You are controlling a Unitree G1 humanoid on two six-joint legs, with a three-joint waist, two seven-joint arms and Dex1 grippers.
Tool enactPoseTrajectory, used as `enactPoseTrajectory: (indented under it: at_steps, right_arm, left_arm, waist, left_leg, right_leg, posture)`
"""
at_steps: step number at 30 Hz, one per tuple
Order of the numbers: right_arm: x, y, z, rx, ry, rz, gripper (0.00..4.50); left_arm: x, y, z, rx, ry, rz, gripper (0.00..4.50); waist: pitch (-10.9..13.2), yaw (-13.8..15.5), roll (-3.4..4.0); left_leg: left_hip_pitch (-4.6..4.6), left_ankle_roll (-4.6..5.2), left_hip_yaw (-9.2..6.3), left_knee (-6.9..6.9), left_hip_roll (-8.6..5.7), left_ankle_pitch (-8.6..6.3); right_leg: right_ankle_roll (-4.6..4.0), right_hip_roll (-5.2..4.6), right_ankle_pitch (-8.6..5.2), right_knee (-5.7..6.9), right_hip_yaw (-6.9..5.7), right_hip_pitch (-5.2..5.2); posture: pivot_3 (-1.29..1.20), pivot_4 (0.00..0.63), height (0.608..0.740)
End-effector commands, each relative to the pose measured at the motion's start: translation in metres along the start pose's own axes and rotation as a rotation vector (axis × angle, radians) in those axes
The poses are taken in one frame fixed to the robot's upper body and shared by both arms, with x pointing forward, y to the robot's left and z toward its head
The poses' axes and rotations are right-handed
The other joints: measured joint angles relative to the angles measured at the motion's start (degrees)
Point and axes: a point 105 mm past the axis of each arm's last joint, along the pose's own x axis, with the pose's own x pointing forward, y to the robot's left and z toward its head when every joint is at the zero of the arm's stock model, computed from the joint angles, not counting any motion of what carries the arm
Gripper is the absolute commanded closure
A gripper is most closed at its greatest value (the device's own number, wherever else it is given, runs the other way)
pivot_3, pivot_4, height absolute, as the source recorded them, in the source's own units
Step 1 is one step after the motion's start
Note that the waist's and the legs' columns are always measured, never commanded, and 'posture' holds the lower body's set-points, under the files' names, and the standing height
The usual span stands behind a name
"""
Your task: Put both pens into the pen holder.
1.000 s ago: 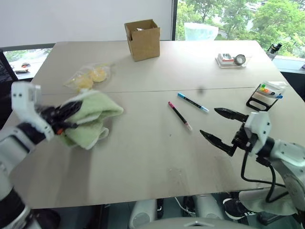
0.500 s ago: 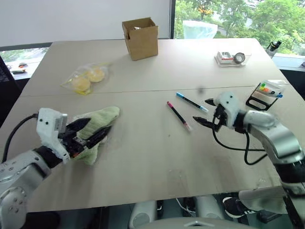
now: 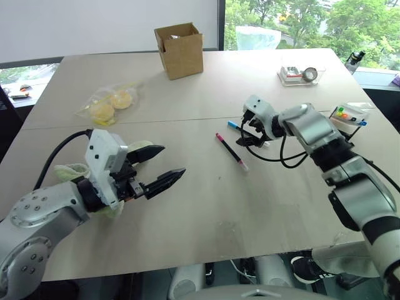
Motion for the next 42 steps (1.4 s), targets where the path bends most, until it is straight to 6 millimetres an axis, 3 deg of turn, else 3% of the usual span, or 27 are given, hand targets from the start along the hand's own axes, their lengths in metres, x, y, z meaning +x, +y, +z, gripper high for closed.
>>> enactPoseTrajectory:
  at_steps: [1, 8, 11, 18, 19, 20, 21, 23, 26, 30, 32, 34, 35, 39, 42]
  right_arm:
    - [0.002, -0.012, 0.014, -0.028, 0.030, -0.030, 0.00]
    - [0.023, -0.007, 0.029, -0.032, 0.064, -0.064, 0.00]
    - [0.029, -0.005, 0.025, -0.040, 0.083, -0.067, 0.87]
    - [0.030, -0.009, 0.014, -0.039, 0.101, -0.077, 3.59]
    - [0.029, -0.012, 0.015, -0.030, 0.080, -0.086, 4.15]
    - [0.026, -0.015, 0.020, 0.011, 0.027, -0.090, 4.15]
    - [0.022, -0.019, 0.026, 0.059, -0.032, -0.093, 4.45]
    - [0.007, -0.034, 0.041, 0.143, -0.211, -0.131, 4.45]
    - [-0.031, -0.063, 0.048, 0.198, -0.461, -0.190, 4.45]
    - [-0.104, -0.089, 0.047, 0.233, -0.842, -0.343, 4.45]
    - [-0.138, -0.091, 0.039, 0.269, -0.964, -0.429, 4.45]
    - [-0.192, -0.094, 0.029, 0.270, -1.135, -0.621, 4.45]
    - [-0.207, -0.093, 0.025, 0.272, -1.176, -0.683, 4.45]
    - [-0.236, -0.097, 0.002, 0.265, -1.181, -0.999, 4.45]
    - [-0.245, -0.091, -0.021, 0.245, -1.165, -1.180, 4.45]
  left_arm:
    - [0.001, -0.007, 0.004, 0.040, -0.022, -0.026, 0.34]
    - [-0.006, -0.009, 0.002, 0.037, -0.054, -0.032, 0.34]
    - [-0.011, -0.016, 0.007, 0.027, -0.094, -0.079, 0.27]
    - [-0.019, -0.023, 0.004, 0.039, -0.090, -0.116, 0.27]
    - [-0.018, -0.024, 0.004, 0.041, -0.091, -0.122, 0.27]
    - [-0.017, -0.025, 0.004, 0.043, -0.095, -0.127, 0.27]
    - [-0.016, -0.025, 0.005, 0.044, -0.102, -0.127, 0.27]
    - [-0.011, -0.025, 0.006, 0.048, -0.121, -0.125, 0.27]
    - [0.000, -0.025, 0.008, 0.043, -0.152, -0.137, 0.27]
    - [0.014, -0.025, 0.008, 0.035, -0.179, -0.168, 0.27]
    - [0.023, -0.024, 0.009, 0.033, -0.199, -0.179, 0.27]
    - [0.042, -0.022, 0.018, 0.018, -0.264, -0.200, 0.27]
    - [0.048, -0.022, 0.021, 0.015, -0.282, -0.209, 0.27]
    - [0.072, -0.019, 0.032, 0.032, -0.334, -0.228, 0.27]
    - [0.089, -0.023, 0.041, 0.022, -0.382, -0.266, 0.27]
  waist:
    - [0.0, -0.2, 0.00]
    - [0.0, -0.3, 0.04]
    - [0.0, -0.3, 0.05]
    - [0.1, -0.2, 0.19]
    - [0.1, -0.2, 0.20]
    - [0.1, -0.1, 0.20]
    - [0.1, -0.1, 0.19]
    - [0.1, 0.2, 0.19]
    - [0.1, 0.3, 0.20]
    - [0.1, 0.1, 0.19]
    - [0.1, 0.1, 0.21]
    - [0.1, 0.2, 0.28]
    - [0.2, 0.7, 0.32]
    - [0.1, 0.3, 0.26]
    - [0.1, 0.3, 0.16]
  left_leg:
    - [0.00, -0.02, 0.00, -0.01, 0.00, -0.01]
    - [0.01, -0.23, -0.02, -0.08, 0.01, -0.09]
    - [0.01, -0.25, -0.02, -0.09, 0.01, -0.09]
    - [0.10, -0.33, -0.04, -0.08, 0.01, -0.06]
    - [0.11, -0.34, -0.05, -0.08, 0.01, -0.05]
    - [0.12, -0.34, -0.06, -0.08, 0.01, -0.05]
    - [0.12, -0.35, -0.06, -0.07, 0.01, -0.05]
    - [0.11, -0.35, -0.06, -0.08, 0.00, -0.05]
    - [0.04, -0.35, -0.07, -0.10, -0.03, -0.04]
    - [0.02, -0.14, -0.03, -0.11, -0.03, 0.07]
    - [0.04, -0.08, -0.03, -0.21, -0.02, 0.11]
    - [0.05, -0.07, -0.01, -0.28, -0.01, 0.12]
    - [0.07, -0.09, 0.00, -0.34, -0.01, 0.14]
    - [0.14, -0.09, 0.11, -0.24, -0.01, 0.14]
    - [0.23, -0.09, 0.12, -0.21, 0.00, 0.14]
  right_leg:
    - [0.00, 0.02, 0.00, 0.00, 0.01, -0.01]
    - [-0.01, 0.04, 0.00, 0.01, 0.03, -0.04]
    - [-0.01, 0.04, 0.00, -0.01, 0.03, -0.03]
    - [-0.01, 0.03, -0.01, 0.02, 0.04, -0.02]
    - [-0.01, 0.03, -0.02, 0.03, 0.04, -0.01]
    - [-0.02, 0.03, -0.02, 0.04, 0.04, -0.01]
    - [-0.10, 0.03, -0.07, 0.04, 0.04, -0.01]
    - [-0.22, 0.02, -0.12, 0.03, 0.04, -0.01]
    - [-0.01, 0.01, 0.00, -0.03, 0.04, 0.00]
    - [0.01, 0.03, 0.02, -0.06, 0.07, 0.08]
    - [0.01, 0.05, 0.01, -0.04, 0.05, 0.08]
    - [0.01, 0.05, 0.01, 0.02, 0.07, 0.02]
    - [0.02, 0.04, 0.01, 0.02, 0.07, 0.02]
    - [0.04, 0.06, 0.01, 0.15, 0.19, 0.02]
    - [0.16, 0.11, -0.07, 0.15, 0.23, 0.09]
  posture:
    - [0.00, 0.150, 0.740]
    - [0.00, 0.150, 0.740]
    - [0.00, 0.150, 0.740]
    - [0.00, 0.150, 0.740]
    - [0.00, 0.150, 0.740]
    - [0.00, 0.150, 0.740]
    - [0.00, 0.150, 0.740]
    - [0.00, 0.150, 0.740]
    - [0.00, 0.150, 0.740]
    - [0.00, 0.150, 0.740]
    - [0.00, 0.150, 0.740]
    - [0.00, 0.150, 0.740]
    - [0.00, 0.150, 0.740]
    - [0.00, 0.150, 0.740]
    - [0.00, 0.150, 0.740]
